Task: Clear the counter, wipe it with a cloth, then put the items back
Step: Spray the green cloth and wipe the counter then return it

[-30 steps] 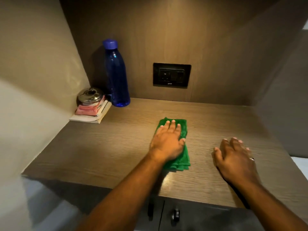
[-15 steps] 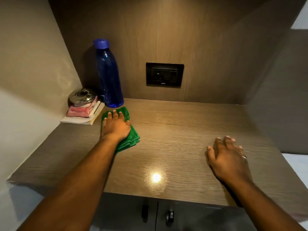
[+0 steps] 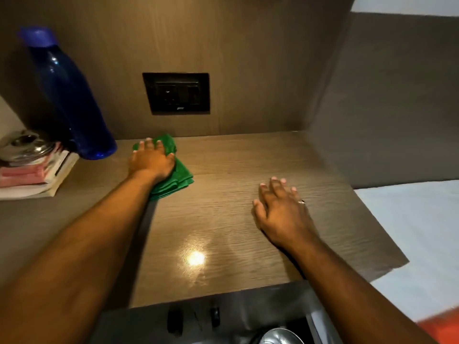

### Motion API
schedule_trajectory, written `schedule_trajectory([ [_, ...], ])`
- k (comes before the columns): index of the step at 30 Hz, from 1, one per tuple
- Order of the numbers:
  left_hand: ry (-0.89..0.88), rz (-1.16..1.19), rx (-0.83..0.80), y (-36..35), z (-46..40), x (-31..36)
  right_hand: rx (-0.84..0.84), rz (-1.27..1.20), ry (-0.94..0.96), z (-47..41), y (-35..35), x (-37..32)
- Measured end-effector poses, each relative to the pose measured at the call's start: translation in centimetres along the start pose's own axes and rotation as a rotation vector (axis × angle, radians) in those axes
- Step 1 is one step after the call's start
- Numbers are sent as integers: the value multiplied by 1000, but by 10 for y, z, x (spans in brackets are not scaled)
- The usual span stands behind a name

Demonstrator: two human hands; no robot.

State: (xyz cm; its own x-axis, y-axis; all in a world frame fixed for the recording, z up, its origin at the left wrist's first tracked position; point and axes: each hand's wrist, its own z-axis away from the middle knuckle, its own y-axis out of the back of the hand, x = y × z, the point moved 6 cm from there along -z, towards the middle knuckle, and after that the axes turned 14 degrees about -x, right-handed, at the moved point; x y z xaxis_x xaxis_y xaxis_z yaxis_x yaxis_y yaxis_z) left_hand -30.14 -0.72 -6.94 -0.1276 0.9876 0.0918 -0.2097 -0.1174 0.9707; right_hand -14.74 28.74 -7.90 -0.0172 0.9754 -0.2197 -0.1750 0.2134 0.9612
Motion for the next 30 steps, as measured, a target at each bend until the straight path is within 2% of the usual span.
schedule_trajectory([
  [4, 270, 63, 73, 12, -25, -39, 10, -25, -3, 0, 3, 0],
  [11, 355, 64, 67, 11, -40, -17, 36, -45, 16, -4, 0, 1],
  [13, 264, 66, 52, 11, -36, 18, 43, -32, 20, -5, 0, 2],
  [17, -188, -31, -3, -13, 2, 125, 87, -77, 24, -5, 3, 4],
  [21, -431, -67, -68, -42, 86, 169, 294, -377, -34, -1, 14, 21],
  [24, -541, 23, -74, -66, 170, 161, 405, -650, -129, 13, 23, 35],
  [26, -581, 78, -107, -69, 196, 152, 391, -717, -211, 27, 26, 35],
  [28, -588, 277, -177, -56, 203, 140, 363, -649, -277, 44, 22, 29],
  [30, -457, 610, -147, -35, 199, 112, 310, -502, -261, 61, 19, 7],
])
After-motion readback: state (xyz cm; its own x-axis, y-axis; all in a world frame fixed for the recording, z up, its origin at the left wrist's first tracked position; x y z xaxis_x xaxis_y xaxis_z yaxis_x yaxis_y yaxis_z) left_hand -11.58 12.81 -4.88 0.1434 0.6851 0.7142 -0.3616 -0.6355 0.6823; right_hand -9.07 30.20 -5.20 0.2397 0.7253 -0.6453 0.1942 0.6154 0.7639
